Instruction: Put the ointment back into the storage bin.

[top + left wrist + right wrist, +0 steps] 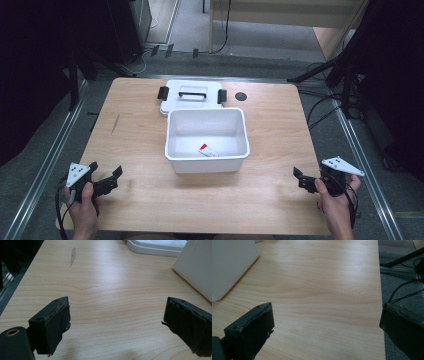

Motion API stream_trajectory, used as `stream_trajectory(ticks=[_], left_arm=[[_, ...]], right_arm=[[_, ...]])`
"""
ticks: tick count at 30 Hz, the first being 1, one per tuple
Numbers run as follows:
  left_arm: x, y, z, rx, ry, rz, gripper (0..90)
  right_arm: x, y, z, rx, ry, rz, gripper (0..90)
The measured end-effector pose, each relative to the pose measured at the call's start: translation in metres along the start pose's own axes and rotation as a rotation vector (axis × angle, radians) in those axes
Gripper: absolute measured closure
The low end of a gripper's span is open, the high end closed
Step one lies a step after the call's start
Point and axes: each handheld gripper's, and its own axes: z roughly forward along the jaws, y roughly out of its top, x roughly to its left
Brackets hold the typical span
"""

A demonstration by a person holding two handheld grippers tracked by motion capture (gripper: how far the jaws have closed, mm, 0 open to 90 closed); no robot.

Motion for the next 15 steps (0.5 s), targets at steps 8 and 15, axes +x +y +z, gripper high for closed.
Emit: stream_trajectory(ticks=[8,15], left_arm=[[0.000,0.000,0.000,0.001,0.001,0.004,7.8],[0.000,0.000,0.000,-0.002,-0.001,0.000,7.8]], right_arm=[[-0.009,-0.022,-0.004,-0.007,-0.014,0.024,0.0],[-0.016,-0.039,-0.009,-0.010,-0.025,0.038,0.0]])
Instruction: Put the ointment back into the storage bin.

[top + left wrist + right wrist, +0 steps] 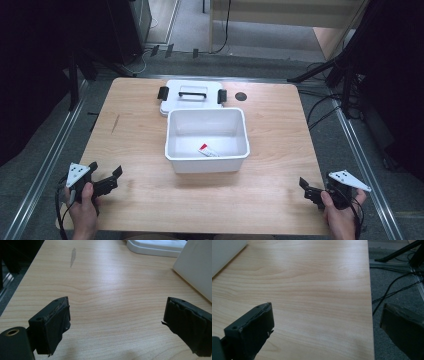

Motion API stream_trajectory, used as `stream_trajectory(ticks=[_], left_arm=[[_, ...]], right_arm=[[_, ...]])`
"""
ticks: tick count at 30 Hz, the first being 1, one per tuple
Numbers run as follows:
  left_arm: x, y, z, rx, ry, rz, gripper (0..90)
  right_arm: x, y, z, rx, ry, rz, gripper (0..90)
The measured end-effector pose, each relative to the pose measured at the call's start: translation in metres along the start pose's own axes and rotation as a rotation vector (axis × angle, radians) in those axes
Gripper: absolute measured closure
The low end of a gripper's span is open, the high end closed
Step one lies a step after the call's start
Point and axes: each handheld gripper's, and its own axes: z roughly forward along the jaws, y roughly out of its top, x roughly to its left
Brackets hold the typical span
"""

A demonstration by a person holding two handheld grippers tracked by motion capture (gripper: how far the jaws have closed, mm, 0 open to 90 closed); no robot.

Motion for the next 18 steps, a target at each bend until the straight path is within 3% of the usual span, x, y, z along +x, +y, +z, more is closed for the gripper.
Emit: stream_trajectory(ticks=[7,13,18], left_arm=[[0.000,0.000,0.000,-0.001,-0.001,0.001,7.8],[0.000,0.000,0.000,-0.002,0.000,0.001,7.8],[0.000,0.000,0.000,0.003,-0.001,0.004,7.9]], right_arm=[[-0.006,-0.017,0.000,0.004,-0.006,0.033,0.0],[-0.009,-0.021,-0.004,-0.028,-0.003,0.062,0.0],[-0.010,-0.021,-0.004,-0.022,0.001,0.073,0.0]])
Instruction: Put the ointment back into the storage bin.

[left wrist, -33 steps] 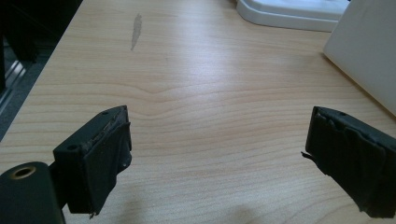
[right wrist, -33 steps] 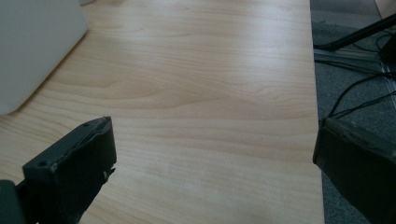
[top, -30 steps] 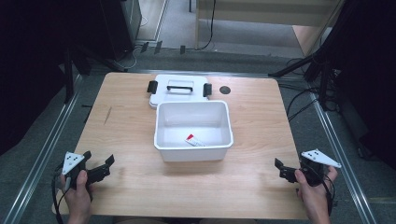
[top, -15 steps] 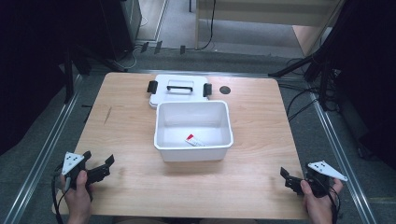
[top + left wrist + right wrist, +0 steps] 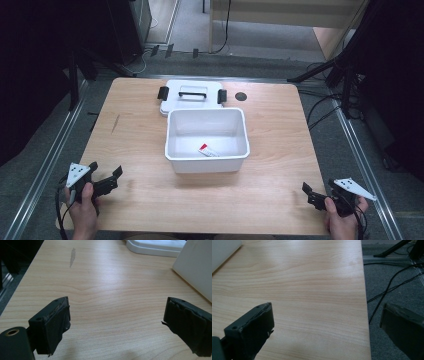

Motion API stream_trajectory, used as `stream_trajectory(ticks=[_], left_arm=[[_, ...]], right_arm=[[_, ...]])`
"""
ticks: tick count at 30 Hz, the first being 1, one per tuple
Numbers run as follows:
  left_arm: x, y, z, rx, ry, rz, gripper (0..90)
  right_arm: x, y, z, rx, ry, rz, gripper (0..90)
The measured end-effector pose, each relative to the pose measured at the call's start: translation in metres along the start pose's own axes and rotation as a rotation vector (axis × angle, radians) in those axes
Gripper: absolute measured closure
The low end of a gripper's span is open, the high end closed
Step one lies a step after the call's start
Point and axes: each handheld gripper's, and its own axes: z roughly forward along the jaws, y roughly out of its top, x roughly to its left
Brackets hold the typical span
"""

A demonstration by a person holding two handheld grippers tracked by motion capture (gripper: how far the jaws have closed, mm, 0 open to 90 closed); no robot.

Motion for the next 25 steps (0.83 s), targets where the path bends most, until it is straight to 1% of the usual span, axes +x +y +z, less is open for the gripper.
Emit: stream_trajectory(ticks=[8,13,15,20,25], left_arm=[[0.0002,0.0001,0.0000,0.001,0.000,0.002,7.9],[-0.0007,0.0001,0.0002,-0.001,0.007,0.004,7.8],[-0.0011,0.0000,0.0003,-0.003,0.010,0.004,7.8],[-0.0023,0.0000,0.0001,0.000,0.018,0.023,7.8],[-0.0040,-0.0003,0.0000,0.005,0.022,0.029,7.8]], right_arm=[[0.0031,0.0002,0.0015,0.014,-0.015,-0.018,0.0],[0.0034,0.0004,0.0023,0.021,-0.009,-0.023,0.2],[0.0037,0.0008,0.0032,0.034,-0.008,-0.026,0.2],[0.0059,0.0012,0.0050,0.051,-0.002,-0.051,0.2],[0.0062,0.0016,0.0059,0.065,0.011,-0.053,0.3]])
